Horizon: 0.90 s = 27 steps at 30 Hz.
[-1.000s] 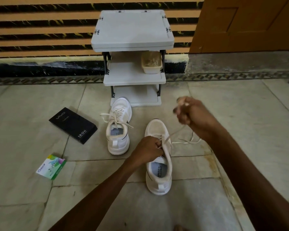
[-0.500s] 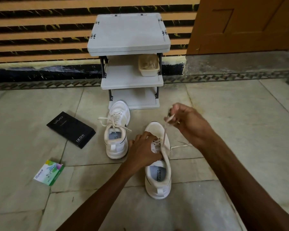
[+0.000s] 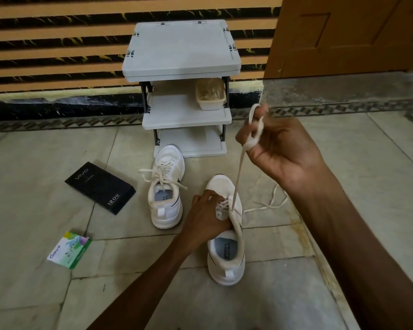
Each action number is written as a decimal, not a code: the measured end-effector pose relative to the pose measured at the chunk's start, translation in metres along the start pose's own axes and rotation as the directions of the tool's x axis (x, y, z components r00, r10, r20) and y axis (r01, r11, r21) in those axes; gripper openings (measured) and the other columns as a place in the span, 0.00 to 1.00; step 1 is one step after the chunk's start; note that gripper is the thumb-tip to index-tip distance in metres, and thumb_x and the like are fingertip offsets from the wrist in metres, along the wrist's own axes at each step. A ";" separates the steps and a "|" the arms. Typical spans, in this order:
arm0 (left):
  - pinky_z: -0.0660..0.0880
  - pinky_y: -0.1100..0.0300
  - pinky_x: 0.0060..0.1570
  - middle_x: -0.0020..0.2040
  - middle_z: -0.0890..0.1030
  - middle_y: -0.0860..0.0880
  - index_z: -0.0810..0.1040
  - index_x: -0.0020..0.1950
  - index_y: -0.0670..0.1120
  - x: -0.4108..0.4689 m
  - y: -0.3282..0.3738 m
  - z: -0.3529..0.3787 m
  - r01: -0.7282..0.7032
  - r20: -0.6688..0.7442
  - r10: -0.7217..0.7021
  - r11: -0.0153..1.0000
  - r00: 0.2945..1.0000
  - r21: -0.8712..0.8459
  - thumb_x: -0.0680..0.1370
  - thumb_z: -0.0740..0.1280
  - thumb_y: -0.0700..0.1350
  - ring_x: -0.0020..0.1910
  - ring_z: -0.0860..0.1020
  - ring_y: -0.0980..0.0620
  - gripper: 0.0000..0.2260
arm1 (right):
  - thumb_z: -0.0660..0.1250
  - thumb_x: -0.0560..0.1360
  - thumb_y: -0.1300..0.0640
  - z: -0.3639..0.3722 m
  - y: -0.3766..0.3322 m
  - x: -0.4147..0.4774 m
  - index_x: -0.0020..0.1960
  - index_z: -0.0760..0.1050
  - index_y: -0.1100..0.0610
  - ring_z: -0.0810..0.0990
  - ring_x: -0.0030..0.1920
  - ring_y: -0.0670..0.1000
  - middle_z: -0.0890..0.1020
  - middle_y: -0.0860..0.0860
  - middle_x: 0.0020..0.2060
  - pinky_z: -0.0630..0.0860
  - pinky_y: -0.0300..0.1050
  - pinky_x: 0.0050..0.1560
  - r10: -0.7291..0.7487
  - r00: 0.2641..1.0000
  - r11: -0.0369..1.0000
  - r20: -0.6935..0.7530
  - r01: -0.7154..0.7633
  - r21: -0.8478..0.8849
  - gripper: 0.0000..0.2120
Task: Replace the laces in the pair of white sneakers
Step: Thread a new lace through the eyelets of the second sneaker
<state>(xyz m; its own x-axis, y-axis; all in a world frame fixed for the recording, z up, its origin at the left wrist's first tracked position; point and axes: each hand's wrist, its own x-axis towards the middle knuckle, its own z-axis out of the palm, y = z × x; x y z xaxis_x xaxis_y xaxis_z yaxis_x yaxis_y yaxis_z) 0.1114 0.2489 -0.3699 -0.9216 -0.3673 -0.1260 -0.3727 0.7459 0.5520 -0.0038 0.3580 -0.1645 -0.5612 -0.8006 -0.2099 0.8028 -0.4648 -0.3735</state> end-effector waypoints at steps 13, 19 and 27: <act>0.70 0.54 0.61 0.65 0.68 0.49 0.71 0.66 0.47 -0.004 0.004 -0.004 0.075 -0.020 -0.079 0.981 0.997 -0.177 0.69 0.75 0.53 0.64 0.70 0.46 0.28 | 0.69 0.72 0.53 -0.196 0.045 0.001 0.48 0.79 0.59 0.82 0.46 0.53 0.83 0.55 0.46 0.75 0.43 0.42 -0.155 0.857 -0.652 -0.491 -0.462 -0.601 0.10; 0.71 0.56 0.56 0.61 0.70 0.50 0.72 0.65 0.50 -0.006 0.006 -0.009 0.127 -0.008 -0.131 0.971 0.991 -0.201 0.70 0.74 0.56 0.61 0.73 0.49 0.27 | 0.61 0.77 0.56 -0.220 0.041 0.010 0.52 0.78 0.61 0.77 0.53 0.61 0.76 0.62 0.55 0.74 0.48 0.50 -0.267 0.935 -0.779 -0.233 -0.352 -0.520 0.11; 0.67 0.71 0.34 0.27 0.77 0.65 0.76 0.30 0.55 -0.008 0.009 -0.025 0.267 -0.090 -0.299 0.927 0.950 -0.265 0.63 0.75 0.52 0.37 0.79 0.61 0.09 | 0.61 0.74 0.63 -0.228 0.024 0.030 0.51 0.77 0.58 0.75 0.54 0.59 0.78 0.55 0.49 0.76 0.49 0.46 -0.297 0.955 -0.840 -0.018 -0.270 -0.471 0.08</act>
<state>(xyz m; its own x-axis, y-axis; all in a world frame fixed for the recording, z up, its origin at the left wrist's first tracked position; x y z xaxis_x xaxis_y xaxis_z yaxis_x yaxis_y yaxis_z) 0.1180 0.2443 -0.3432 -0.7539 -0.6224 -0.2104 -0.5626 0.4461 0.6960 -0.0468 0.4093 -0.3858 -0.7778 -0.6195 -0.1059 -0.6175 0.7846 -0.0549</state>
